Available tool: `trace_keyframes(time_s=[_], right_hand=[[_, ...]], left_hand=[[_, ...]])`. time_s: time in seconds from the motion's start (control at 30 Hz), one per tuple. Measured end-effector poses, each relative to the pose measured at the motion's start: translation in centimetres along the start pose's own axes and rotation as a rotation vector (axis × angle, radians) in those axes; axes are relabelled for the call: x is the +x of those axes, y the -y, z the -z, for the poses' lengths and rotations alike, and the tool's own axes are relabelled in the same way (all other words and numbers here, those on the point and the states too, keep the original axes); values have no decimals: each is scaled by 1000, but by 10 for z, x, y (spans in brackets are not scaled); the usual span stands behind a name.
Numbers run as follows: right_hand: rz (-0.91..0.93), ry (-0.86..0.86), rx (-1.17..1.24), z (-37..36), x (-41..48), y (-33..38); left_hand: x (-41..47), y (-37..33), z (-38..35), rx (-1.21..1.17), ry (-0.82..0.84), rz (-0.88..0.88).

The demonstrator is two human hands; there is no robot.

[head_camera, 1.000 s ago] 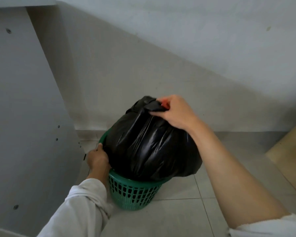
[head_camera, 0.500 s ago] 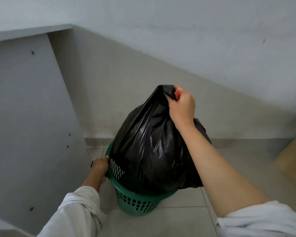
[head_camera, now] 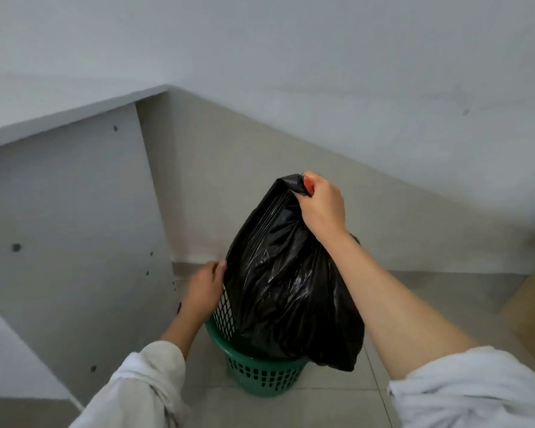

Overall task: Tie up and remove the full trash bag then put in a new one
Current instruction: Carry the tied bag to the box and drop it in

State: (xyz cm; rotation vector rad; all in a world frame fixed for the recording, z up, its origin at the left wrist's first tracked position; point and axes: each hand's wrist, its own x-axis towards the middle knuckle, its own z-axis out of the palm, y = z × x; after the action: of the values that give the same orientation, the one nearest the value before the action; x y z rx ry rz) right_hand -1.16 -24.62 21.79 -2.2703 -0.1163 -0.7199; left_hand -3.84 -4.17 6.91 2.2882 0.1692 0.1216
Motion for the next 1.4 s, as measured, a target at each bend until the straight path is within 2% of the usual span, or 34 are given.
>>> trace_keyframes(time_s=[0.07,0.17,0.33,0.57,0.7,0.8,0.9,1.07,1.23,1.4], right_hand=[[-21,11,-20,8,2,19],[3,-19,-61,28,0,52],[14,-33,-1,88,-22,96],[27,-41,66,141,-64,102],[-47,24,-2,152,-55,92],[-123,91,-47,169,-47,95],[-238,128,-78,198,-33,113],[-337,357,-165,249,6,186],[-293,475,-147,297,60,302],[-185,498,-108,339,108,418]], left_hand=[[-23,-40,9,-153,-85,-235],[-52,-80,19,-222,-7,-410],[-78,-120,46,-125,78,-472],[-136,-152,54,-68,177,-541],[-151,-169,40,-119,238,-488],[-148,-191,55,28,284,-488],[-143,-226,96,215,289,-549],[-139,-293,199,483,303,-583],[-145,-363,316,681,196,-510],[-154,-405,439,773,136,-424]])
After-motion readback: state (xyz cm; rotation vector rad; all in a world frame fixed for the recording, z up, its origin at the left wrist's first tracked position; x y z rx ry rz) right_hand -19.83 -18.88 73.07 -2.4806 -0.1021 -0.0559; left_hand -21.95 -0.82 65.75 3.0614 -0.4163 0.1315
